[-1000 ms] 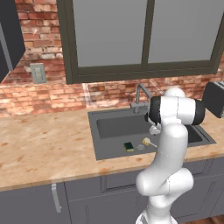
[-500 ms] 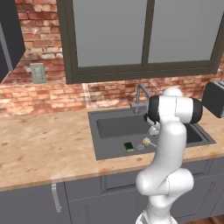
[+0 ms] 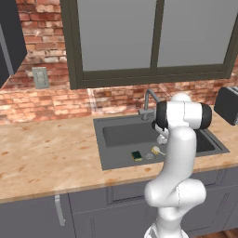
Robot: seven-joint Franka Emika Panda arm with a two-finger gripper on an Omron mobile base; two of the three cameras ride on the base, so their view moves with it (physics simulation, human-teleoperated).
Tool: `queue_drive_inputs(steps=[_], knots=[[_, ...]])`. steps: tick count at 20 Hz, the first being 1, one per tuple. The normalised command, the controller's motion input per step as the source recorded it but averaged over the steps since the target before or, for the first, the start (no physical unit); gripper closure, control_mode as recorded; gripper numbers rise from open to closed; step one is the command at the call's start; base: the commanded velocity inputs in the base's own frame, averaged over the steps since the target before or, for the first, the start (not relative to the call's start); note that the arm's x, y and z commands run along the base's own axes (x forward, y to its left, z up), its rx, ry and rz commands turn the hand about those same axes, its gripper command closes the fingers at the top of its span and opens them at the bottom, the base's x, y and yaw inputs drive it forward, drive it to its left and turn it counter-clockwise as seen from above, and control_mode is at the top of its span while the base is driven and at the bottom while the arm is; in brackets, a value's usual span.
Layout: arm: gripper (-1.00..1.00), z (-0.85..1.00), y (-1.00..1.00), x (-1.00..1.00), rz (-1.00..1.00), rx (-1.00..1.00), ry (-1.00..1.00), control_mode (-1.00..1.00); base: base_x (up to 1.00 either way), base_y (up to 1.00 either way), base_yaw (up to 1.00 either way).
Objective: Pick up the dish brush and sponge from the sink, and place them back in the cabinet, and close the cabinet doors.
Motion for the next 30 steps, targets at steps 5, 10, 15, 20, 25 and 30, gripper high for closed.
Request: queue_drive_inputs(steps=[5, 10, 15, 20, 25, 30], knots=[[-1.00, -0.13, -0.04, 0.10, 0.00, 0.00, 0.00, -1.00, 0.00, 0.00, 0.00], [-1.00, -0.05, -0.09, 0.03, 0.00, 0.00, 0.00, -1.00, 0.00, 0.00, 0.00], [-1.00, -0.10, -0.04, 0.04, 0.00, 0.00, 0.00, -1.00, 0.00, 0.00, 0.00], [-1.00, -0.20, 0.00, 0.06, 0.00, 0.00, 0.00, -1.00, 0.00, 0.00, 0.00], [-1.00, -0.25, 0.00, 0.06, 0.00, 0.00, 0.00, -1.00, 0.00, 0.00, 0.00], [-1.00, -0.20, 0.00, 0.05, 0.00, 0.00, 0.00, -1.00, 0.00, 0.00, 0.00]])
